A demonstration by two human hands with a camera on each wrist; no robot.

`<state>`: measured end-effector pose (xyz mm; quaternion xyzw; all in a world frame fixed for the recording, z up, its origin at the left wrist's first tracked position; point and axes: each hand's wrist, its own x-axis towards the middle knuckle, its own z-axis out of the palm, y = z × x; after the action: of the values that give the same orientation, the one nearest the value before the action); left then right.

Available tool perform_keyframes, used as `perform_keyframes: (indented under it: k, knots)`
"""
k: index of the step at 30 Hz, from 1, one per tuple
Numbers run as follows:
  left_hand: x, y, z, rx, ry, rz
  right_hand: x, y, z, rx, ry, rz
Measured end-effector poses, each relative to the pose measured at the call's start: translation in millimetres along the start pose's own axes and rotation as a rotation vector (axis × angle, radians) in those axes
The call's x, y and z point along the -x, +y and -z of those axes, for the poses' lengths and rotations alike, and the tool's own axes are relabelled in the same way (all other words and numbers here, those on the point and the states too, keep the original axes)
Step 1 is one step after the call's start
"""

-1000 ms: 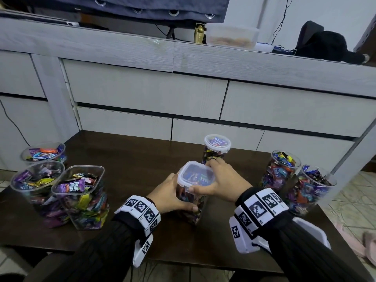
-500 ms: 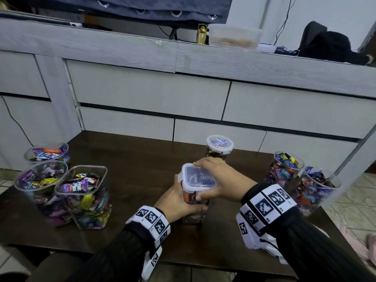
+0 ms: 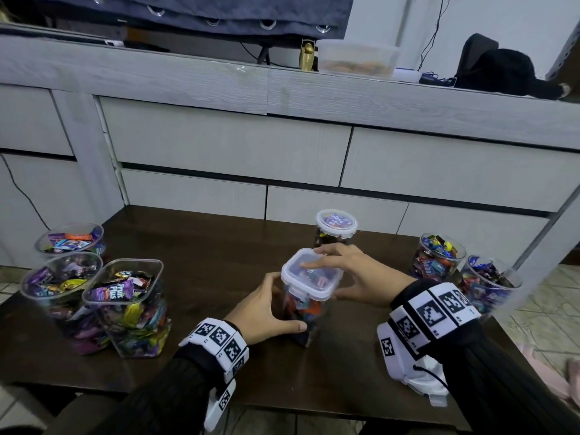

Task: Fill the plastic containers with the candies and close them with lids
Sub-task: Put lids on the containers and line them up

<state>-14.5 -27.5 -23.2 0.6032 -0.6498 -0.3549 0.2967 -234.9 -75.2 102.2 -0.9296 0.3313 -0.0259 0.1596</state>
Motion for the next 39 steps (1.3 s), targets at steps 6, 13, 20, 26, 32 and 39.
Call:
perform_keyframes:
  k: [6,13,20,26,32,39]
  knots:
    - [-6.3,17.3,2.4,0.127,-0.039,-0.110,-1.9,-11.0,5.3,-0.255,-0.182,-0.037]
    - [-9.2,10.6,-5.6,0.287,-0.088,-0.148,-6.0,-24.8,-18.9,-0.053,0.084,0.047]
    - [-11.1,10.2,-9.8,0.290,-0.081,-0.151,-2.3,-29.8,-32.2,0.179,0.107,-0.037]
    - [-10.1,10.2,-6.1,0.068,-0.176,-0.069,-3.6,-36.8,-42.9,0.370,0.158,-0.108]
    - [-2.2,3.0,5.1,-0.553,-0.226,0.165,20.2,2.2,-30.5,0.470,0.207,-0.381]
    - [-3.2,-1.7,-10.2,-0.596,-0.241,0.256,13.0,67.2,-5.7,0.499,0.285,-0.549]
